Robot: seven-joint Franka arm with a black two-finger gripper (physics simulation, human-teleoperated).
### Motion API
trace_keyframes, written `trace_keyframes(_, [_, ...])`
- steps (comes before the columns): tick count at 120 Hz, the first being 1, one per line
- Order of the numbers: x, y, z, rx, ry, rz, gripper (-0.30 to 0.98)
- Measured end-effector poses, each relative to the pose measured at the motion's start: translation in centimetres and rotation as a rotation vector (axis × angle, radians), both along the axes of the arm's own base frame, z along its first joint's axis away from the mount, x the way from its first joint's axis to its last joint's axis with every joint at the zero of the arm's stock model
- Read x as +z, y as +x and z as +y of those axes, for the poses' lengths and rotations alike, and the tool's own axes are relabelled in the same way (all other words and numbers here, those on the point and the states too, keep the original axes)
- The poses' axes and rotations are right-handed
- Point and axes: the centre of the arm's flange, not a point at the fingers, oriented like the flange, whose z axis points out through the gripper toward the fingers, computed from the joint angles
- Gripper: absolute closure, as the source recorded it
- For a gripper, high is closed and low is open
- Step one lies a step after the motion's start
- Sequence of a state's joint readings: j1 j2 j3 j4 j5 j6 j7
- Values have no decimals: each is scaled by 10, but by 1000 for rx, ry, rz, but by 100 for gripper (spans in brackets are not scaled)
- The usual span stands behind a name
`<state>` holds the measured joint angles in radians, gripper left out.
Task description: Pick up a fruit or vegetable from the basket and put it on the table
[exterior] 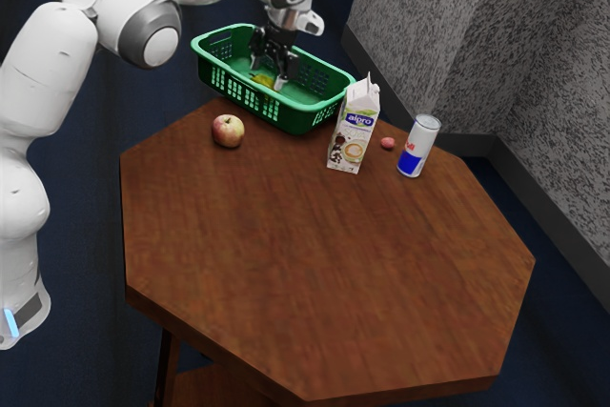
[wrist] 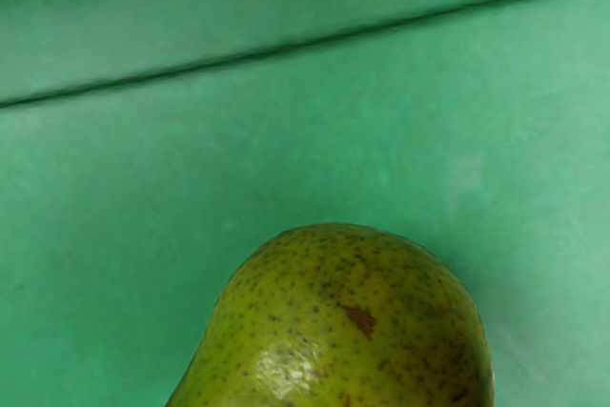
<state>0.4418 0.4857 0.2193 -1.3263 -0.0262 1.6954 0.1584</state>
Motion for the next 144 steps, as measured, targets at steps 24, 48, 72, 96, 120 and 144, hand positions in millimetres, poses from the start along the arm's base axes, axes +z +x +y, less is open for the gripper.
trace_keyframes(24, [-15, 3, 1, -1, -12, 15, 0])
trace_keyframes(48, [-26, 5, 1, 5, -32, 16, 5])
trace_keyframes(72, [-33, 3, 6, 28, -53, 10, 29])
trace_keyframes(96, [-31, 3, 6, 48, -66, -2, 33])
trace_keyframes(120, [2, -2, 1, 64, -54, -34, 35])
trace_keyframes(144, [73, -12, -26, 47, -42, -87, 33])
